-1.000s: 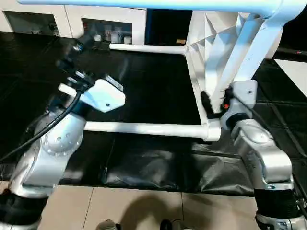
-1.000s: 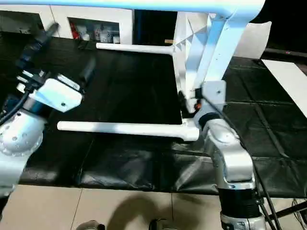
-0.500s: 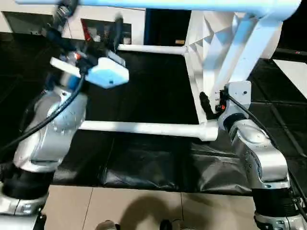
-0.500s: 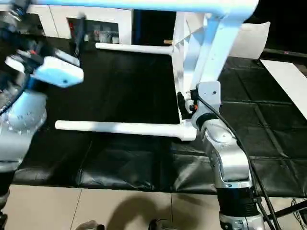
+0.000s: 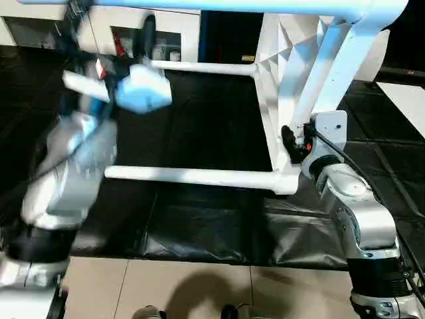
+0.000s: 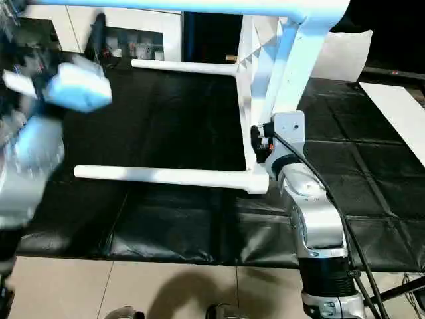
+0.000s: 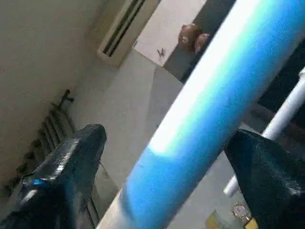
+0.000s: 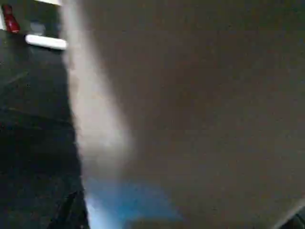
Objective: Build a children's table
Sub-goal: Flip table
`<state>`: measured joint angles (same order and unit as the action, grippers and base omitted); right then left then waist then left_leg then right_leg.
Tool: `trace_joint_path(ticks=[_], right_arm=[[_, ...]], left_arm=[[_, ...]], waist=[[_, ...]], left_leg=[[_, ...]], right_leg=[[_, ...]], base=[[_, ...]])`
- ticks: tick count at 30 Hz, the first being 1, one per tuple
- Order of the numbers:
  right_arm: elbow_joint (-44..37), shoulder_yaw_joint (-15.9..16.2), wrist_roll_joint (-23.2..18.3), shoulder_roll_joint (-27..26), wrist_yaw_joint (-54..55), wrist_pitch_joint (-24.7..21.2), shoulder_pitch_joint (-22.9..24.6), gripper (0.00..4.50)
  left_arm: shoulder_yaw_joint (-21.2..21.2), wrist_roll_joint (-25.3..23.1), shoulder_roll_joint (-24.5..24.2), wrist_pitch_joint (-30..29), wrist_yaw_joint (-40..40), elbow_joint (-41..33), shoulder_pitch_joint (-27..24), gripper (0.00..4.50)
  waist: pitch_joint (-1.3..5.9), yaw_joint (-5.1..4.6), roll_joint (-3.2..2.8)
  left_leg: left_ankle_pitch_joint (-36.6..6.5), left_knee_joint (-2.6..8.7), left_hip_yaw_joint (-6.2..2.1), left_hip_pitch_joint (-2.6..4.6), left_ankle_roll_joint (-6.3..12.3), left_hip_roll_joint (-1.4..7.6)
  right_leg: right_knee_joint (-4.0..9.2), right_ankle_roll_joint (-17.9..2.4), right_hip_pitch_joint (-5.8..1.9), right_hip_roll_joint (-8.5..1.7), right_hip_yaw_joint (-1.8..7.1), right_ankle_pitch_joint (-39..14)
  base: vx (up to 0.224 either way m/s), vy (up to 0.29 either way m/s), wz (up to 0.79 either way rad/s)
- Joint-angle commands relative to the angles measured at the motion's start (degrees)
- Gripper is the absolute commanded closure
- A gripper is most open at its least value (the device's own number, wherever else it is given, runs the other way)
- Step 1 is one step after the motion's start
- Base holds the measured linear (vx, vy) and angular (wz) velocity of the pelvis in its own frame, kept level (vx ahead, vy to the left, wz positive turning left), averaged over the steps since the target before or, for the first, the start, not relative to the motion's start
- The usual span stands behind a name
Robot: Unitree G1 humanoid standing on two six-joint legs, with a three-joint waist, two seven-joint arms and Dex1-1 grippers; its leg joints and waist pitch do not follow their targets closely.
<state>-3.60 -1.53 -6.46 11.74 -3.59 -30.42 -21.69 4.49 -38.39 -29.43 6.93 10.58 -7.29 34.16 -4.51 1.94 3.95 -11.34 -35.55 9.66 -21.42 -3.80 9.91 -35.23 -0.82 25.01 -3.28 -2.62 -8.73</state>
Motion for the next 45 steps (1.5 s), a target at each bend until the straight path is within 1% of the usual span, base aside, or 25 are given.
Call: trace_joint_path(ticks=[1,5,9,14,18,20,21,22,23,24,25,26,27,29,30,31,32,33,35,36,37,40,41,44,45], right_arm=[[0.20,0.93,0.16,0.26,-1.08,0.98,-1.20,2.35],[0.22,0.97,0.73,0.14,-1.25,1.11,-1.21,2.50],[0.20,1.00,0.91,0.07,-1.10,1.14,-1.23,2.51],[0.44,1.21,1.62,0.55,-1.44,1.28,-1.58,2.52],[0.47,1.74,2.82,2.79,-2.76,1.73,-2.86,2.52],[0.82,1.83,3.72,5.32,-4.19,1.92,-4.17,2.52],[1.46,1.36,3.75,8.41,-6.66,1.70,-6.26,2.52],[1.88,1.12,3.68,10.46,-8.46,1.52,-7.70,2.52],[2.20,0.98,3.28,12.92,-11.12,1.26,-9.52,2.52],[2.33,0.95,3.08,14.02,-12.34,1.15,-10.34,2.52],[2.76,0.90,2.66,16.97,-15.53,0.86,-12.57,2.52],[2.76,0.90,2.66,16.97,-15.53,0.86,-12.57,2.52],[4.17,0.81,2.08,21.67,-20.76,1.19,-16.04,2.52],[5.34,0.64,1.45,24.90,-24.58,1.28,-18.61,2.52],[5.98,0.55,0.93,26.34,-26.55,1.33,-19.86,2.52],[6.62,0.54,0.60,27.49,-28.05,1.60,-20.90,2.52],[7.89,0.35,-0.46,29.81,-31.43,2.13,-23.12,2.52],[8.40,0.23,-1.02,30.69,-32.83,2.34,-24.02,2.52],[11.12,-0.99,-3.10,33.42,-36.95,2.39,-29.15,2.52],[12.73,-0.80,-2.45,34.82,-38.09,3.54,-31.33,2.52],[14.27,-0.17,-1.51,36.15,-39.20,4.81,-33.18,2.52],[16.71,1.11,-0.55,37.45,-41.65,6.68,-36.10,2.52],[17.52,1.32,-0.58,37.63,-42.84,6.97,-37.06,2.52],[18.60,-0.35,-3.88,35.97,-45.20,5.83,-38.35,2.52],[19.34,-0.77,-4.18,35.33,-45.05,5.89,-38.81,1.96]], left_arm=[[0.26,-0.06,0.59,0.67,0.42,1.68,1.22,0.34],[0.65,1.03,0.81,1.63,-0.20,3.39,2.59,0.79],[0.70,1.35,0.85,1.87,-0.69,3.62,2.49,1.02],[0.86,1.93,1.15,2.71,-1.87,4.21,2.30,1.33],[0.44,3.94,1.13,2.36,-3.70,5.00,2.95,1.63],[-0.10,6.93,1.63,1.61,-5.93,5.34,3.35,1.71],[-0.99,11.77,2.63,0.86,-8.80,5.57,3.31,1.76],[-1.66,15.03,3.43,0.23,-10.53,5.67,3.13,1.79],[-2.43,17.18,3.82,-0.02,-11.32,5.72,2.89,1.82],[-2.77,17.93,3.95,-0.11,-11.53,5.73,2.78,1.84],[-3.45,19.65,4.30,-1.27,-12.86,5.75,2.46,1.85],[-3.45,19.65,4.30,-1.27,-12.86,5.75,2.46,1.85],[-5.02,22.93,5.37,-3.17,-14.30,5.72,1.79,1.85],[-6.20,25.60,6.16,-5.07,-15.73,5.65,1.27,1.87],[-6.71,26.63,6.34,-5.92,-16.61,5.71,1.05,1.89],[-7.02,27.69,6.41,-6.88,-17.93,5.80,0.91,1.93],[-7.56,29.85,6.50,-9.05,-20.80,5.90,0.56,1.93],[-7.73,30.74,6.52,-10.00,-22.12,5.93,0.41,1.96],[-8.43,33.19,5.99,-12.59,-25.43,5.95,-0.25,2.05],[-8.66,34.04,5.82,-13.78,-26.59,5.88,-0.70,2.10],[-8.93,34.84,5.84,-14.99,-27.37,5.71,-1.12,2.10],[-9.74,36.50,7.01,-18.27,-27.75,5.53,-2.22,2.32],[-10.03,37.24,7.38,-19.41,-27.78,5.33,-2.61,2.37],[-10.33,39.40,9.25,-22.62,-27.37,4.21,-3.72,2.52],[-10.51,40.18,10.16,-24.53,-27.00,3.70,-4.22,2.54]], waist=[[4.27,0.57,-0.43],[4.31,0.68,-0.66],[4.33,0.70,-0.74],[4.10,0.72,-0.52],[4.05,0.68,-0.59],[4.08,0.91,-0.60],[4.14,0.95,-0.56],[4.11,1.16,-0.84],[4.27,1.29,-0.45],[4.24,1.52,-0.43],[4.35,1.96,-0.60],[4.38,2.02,-0.56],[4.41,2.26,-0.77],[4.35,2.73,-0.61],[4.28,2.98,-0.67],[4.04,3.37,-0.85],[4.07,3.52,-0.36],[4.01,3.88,-0.67],[3.89,3.95,-0.72],[3.95,3.92,-0.52],[3.74,3.89,-0.60],[3.60,3.68,-0.66],[3.56,3.70,-0.67],[3.46,3.64,-0.47],[3.47,3.53,-0.62]], left_leg=[[-10.76,4.29,-0.99,0.25,-0.88,1.91],[-10.60,4.33,-1.04,0.32,-0.92,2.01],[-11.06,4.37,-1.08,0.32,-1.20,2.07],[-11.91,4.43,-1.01,0.39,-1.14,2.05],[-12.72,4.45,-1.06,0.44,-1.43,1.98],[-12.53,4.36,-1.01,0.52,-1.32,1.87],[-12.34,4.29,-0.95,0.54,-1.11,1.88],[-11.70,4.28,-0.97,0.54,-1.13,1.80],[-10.83,4.12,-0.75,0.41,-0.53,1.75],[-10.30,4.00,-0.70,0.45,-0.08,1.69],[-7.93,3.76,-0.47,0.06,1.46,1.51],[-7.17,3.68,-0.40,-0.10,1.99,1.45],[-6.71,3.59,-0.31,0.04,2.41,1.51],[-6.26,3.33,-0.02,0.11,3.50,1.41],[-6.23,3.29,-0.03,0.04,3.73,1.39],[-7.32,3.19,0.06,0.27,3.91,1.43],[-7.50,3.23,0.05,0.35,3.79,1.44],[-7.83,3.33,-0.03,0.62,3.71,1.62],[-9.30,3.34,-0.19,0.65,3.28,1.68],[-10.21,3.26,-0.17,0.85,3.08,1.74],[-11.43,3.22,-0.22,0.81,2.84,1.73],[-13.56,3.04,-0.31,0.82,2.26,1.75],[-14.31,2.99,-0.35,0.79,2.26,1.68],[-15.34,2.92,-0.53,0.72,2.07,1.64],[-15.89,3.03,-0.66,0.56,1.82,1.67]], right_leg=[[3.85,-6.18,-3.31,-3.76,2.43,-15.67],[3.76,-6.84,-3.30,-3.76,2.39,-14.85],[3.69,-7.14,-3.38,-3.78,2.39,-14.69],[3.97,-6.60,-3.21,-3.80,2.39,-16.97],[4.15,-5.93,-3.15,-3.73,2.34,-18.53],[4.13,-5.85,-3.18,-3.77,2.36,-18.70],[4.13,-5.91,-3.15,-3.72,2.38,-18.38],[3.96,-6.75,-3.28,-3.82,2.34,-17.65],[3.78,-7.46,-3.46,-3.71,2.38,-16.39],[3.69,-7.86,-3.52,-3.82,2.40,-16.04],[3.48,-8.54,-3.91,-3.98,2.55,-14.69],[3.48,-8.72,-4.02,-3.94,2.58,-14.37],[3.51,-8.79,-3.90,-3.99,2.60,-14.21],[3.57,-9.54,-3.82,-3.88,2.49,-15.48],[3.61,-9.32,-3.82,-3.91,2.52,-16.13],[4.02,-8.42,-3.38,-3.87,2.46,-19.17],[4.01,-7.90,-3.58,-3.95,2.31,-21.20],[4.08,-7.62,-3.24,-3.86,2.26,-22.37],[4.26,-6.91,-3.11,-3.85,2.03,-24.96],[4.46,-6.62,-2.88,-3.73,1.94,-26.12],[4.63,-6.09,-2.70,-3.81,1.88,-27.94],[4.97,-5.33,-2.38,-3.90,1.67,-30.99],[5.12,-4.42,-2.25,-3.74,1.60,-32.21],[5.36,-3.21,-2.08,-3.84,1.43,-34.33],[5.45,-2.57,-2.10,-3.74,1.28,-34.93]], base=[[0.000,0.000,0.00],[0.000,0.000,0.00],[0.000,0.000,0.00],[0.000,0.000,0.00],[0.000,0.000,0.00],[0.000,0.000,0.00],[0.000,0.000,0.00],[0.000,0.000,0.00],[0.000,0.000,0.00],[0.000,0.000,0.00],[0.000,0.000,0.00],[0.000,0.000,0.00],[0.000,0.000,0.00],[0.000,0.000,0.00],[0.000,0.000,0.00],[0.000,0.000,0.00],[0.000,0.000,0.00],[0.000,0.000,0.00],[0.000,0.000,0.00],[0.000,0.000,0.00],[0.000,0.000,0.00],[0.000,0.000,0.00],[0.000,0.000,0.00],[0.000,0.000,0.00],[0.000,0.000,0.00]])
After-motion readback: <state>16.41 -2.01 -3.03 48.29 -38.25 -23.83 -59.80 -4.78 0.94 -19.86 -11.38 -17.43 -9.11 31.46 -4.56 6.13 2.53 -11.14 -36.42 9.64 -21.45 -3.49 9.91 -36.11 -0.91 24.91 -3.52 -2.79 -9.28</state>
